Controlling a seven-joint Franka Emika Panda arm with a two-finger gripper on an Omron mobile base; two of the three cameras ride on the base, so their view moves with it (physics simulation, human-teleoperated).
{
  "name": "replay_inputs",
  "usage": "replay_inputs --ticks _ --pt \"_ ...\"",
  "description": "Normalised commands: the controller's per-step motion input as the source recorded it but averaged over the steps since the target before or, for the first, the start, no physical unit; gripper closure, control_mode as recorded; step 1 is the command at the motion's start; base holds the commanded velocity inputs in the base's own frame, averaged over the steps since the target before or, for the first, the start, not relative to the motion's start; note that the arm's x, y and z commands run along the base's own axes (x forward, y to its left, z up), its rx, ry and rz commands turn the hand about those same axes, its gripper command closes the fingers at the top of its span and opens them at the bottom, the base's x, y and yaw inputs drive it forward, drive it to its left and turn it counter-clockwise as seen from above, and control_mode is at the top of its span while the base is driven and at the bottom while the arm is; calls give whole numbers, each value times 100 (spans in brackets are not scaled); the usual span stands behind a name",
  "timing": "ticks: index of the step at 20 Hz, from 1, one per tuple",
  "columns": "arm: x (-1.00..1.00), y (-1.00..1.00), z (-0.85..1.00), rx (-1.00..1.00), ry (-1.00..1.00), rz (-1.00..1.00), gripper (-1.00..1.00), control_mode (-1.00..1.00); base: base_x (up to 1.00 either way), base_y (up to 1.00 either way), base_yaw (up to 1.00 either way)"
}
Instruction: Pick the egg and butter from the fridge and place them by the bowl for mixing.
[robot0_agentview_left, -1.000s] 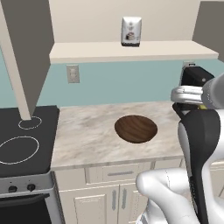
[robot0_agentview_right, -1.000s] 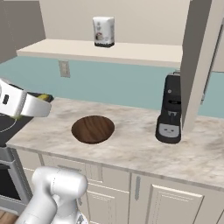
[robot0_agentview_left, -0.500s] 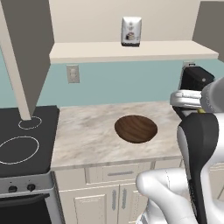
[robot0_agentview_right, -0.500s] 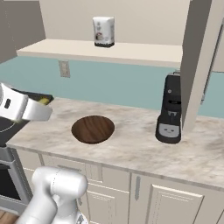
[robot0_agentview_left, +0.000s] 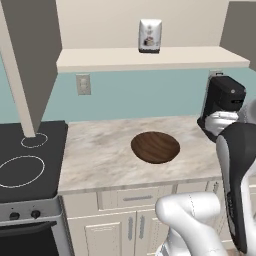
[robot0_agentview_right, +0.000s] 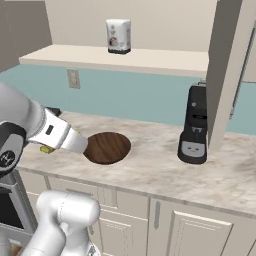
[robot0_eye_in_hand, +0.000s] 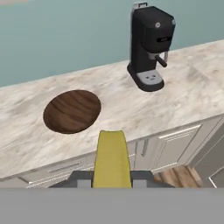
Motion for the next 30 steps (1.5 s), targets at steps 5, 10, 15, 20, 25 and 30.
replay_inputs --ticks 5,10,15,20,25,30 --pt "20 -44 -56 4 14 0 100 -100 0 0 0" --pt "32 -22 -60 0 1 0 100 -100 0 0 0" --pt "52 -18 -43 0 0 0 100 -100 0 0 0" --pt "58 -26 -42 0 0 0 100 -100 0 0 0" --pt "52 -14 -51 0 0 0 100 -100 0 0 0" --pt "33 0 -45 0 0 3 100 -100 0 0 0"
